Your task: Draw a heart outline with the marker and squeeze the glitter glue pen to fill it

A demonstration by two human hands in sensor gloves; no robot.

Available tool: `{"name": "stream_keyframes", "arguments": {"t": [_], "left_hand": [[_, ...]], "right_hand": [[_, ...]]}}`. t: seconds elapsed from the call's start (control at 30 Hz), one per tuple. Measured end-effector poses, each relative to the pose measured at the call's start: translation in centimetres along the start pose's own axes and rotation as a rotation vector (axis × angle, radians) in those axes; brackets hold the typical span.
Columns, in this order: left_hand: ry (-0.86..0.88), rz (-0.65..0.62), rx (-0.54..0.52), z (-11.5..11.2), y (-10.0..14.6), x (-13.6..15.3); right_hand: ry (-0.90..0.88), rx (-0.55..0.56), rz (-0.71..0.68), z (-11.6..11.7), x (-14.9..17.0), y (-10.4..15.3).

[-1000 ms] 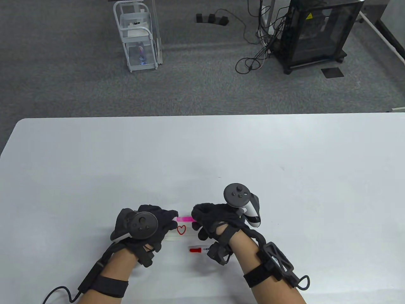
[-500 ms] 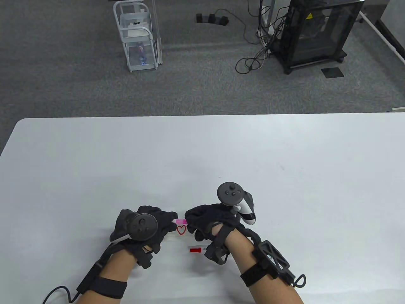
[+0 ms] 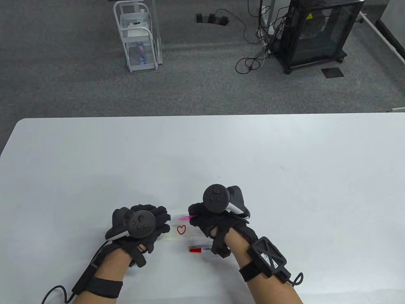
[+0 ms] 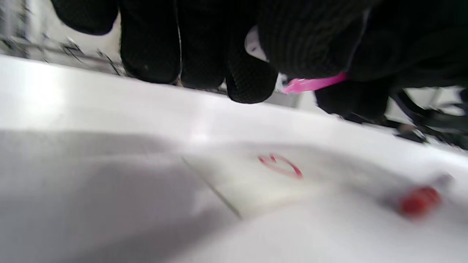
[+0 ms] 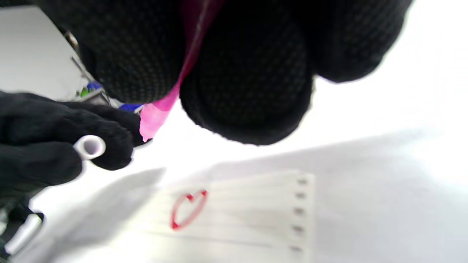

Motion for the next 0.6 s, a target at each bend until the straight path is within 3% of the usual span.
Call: {"name": "stream_keyframes", "arguments": {"t": [0.13,0.33,0.6], "left_hand": [[-0.083,-0.046,0.109,-1.4,-0.6,-1.7],[-0.115,-0.067,0.188,-3.0,-1.3,-2.8],[-0.109,-0.059,0.191,-3.0,-1.5,-2.8]], "right_hand": [[0.041,-0.042,0.01,1.4,0.6,-0.6],[0.065,-0.068,0.028,2.2,1.1,-0.9],[0.036,-0.088,0.052,2.5,1.6,-1.3]]}}
Point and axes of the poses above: the tracker on the back of each hand, its own x axis roughly to the little-finger side, its own y axis roughly from the fingertips to the wrist, z = x × y, the point moved 5 cm from there along -y, roughly from the wrist to the fingertips, and after that the axes turned 9 degrees about -y, right-handed, at the moved point
